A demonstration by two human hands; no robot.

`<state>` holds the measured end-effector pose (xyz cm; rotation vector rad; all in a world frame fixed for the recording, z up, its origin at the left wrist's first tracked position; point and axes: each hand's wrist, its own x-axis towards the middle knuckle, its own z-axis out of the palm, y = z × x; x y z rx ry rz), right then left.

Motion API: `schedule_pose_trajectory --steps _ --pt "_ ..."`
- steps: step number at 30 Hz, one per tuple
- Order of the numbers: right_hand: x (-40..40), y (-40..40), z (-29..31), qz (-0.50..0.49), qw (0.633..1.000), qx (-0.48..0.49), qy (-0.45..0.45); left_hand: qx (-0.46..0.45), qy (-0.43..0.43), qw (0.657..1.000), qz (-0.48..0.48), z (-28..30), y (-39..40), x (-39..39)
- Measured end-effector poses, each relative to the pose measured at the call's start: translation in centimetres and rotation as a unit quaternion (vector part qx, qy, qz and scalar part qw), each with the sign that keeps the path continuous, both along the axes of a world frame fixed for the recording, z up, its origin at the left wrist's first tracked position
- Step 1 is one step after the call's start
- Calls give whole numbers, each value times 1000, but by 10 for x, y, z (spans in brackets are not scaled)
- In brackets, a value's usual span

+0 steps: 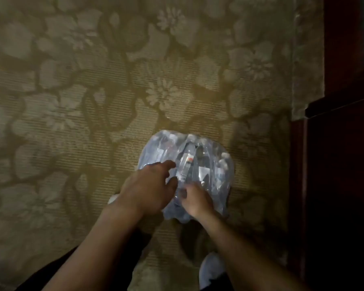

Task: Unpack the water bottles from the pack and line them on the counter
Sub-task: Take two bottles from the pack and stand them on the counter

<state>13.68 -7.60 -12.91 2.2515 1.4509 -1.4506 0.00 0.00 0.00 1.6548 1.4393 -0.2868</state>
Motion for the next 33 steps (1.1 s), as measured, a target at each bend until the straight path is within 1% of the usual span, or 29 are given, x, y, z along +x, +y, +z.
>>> schedule_pose_trajectory --steps 1,3,5,8,9,13,15,18,21,22,23,24,26,28,30,33 --pt "-2 1 -4 29 999 -4 -29 -3 1 1000 -17 -4 4 -1" --pt "-6 4 -11 55 995 6 -83 2 9 999 -48 -11 10 -2" --pt "-9 4 -14 91 988 -14 -121 -18 17 999 -48 -15 14 -8" --pt "-15 4 -15 194 965 -41 -173 -33 16 998 -48 -19 9 -14" --pt "-19 2 -15 210 960 -44 -183 -36 15 998 -49 -20 5 -15" --pt "-24 -1 -19 186 960 -8 -207 -54 21 997 -48 -24 -7 -20" --pt "-20 0 -18 169 966 11 -195 -54 21 998 -39 -25 -10 -20" --pt "-9 0 -11 117 982 39 -145 -50 15 998 -28 -24 -18 -15" --pt "8 1 5 5 994 63 -88 -43 21 998 -29 -22 -28 -8" --pt "15 3 10 -40 995 63 -58 -37 25 998 -32 -21 -30 -6" --pt "22 4 17 -93 993 73 -8 -31 28 999 -33 -20 -31 -4" --pt "29 6 23 -149 983 85 60 -28 30 999 -29 -19 -32 -3" --pt "42 7 37 -248 945 116 182 -25 31 999 -19 -17 -33 -1" --pt "49 15 56 -284 913 133 262 -24 24 999 -10 -14 -37 4" --pt "52 25 72 -297 892 149 307 -30 -4 999 12 -9 -40 13" --pt "45 38 78 -334 874 137 326 -45 -65 993 92 -4 -41 25"
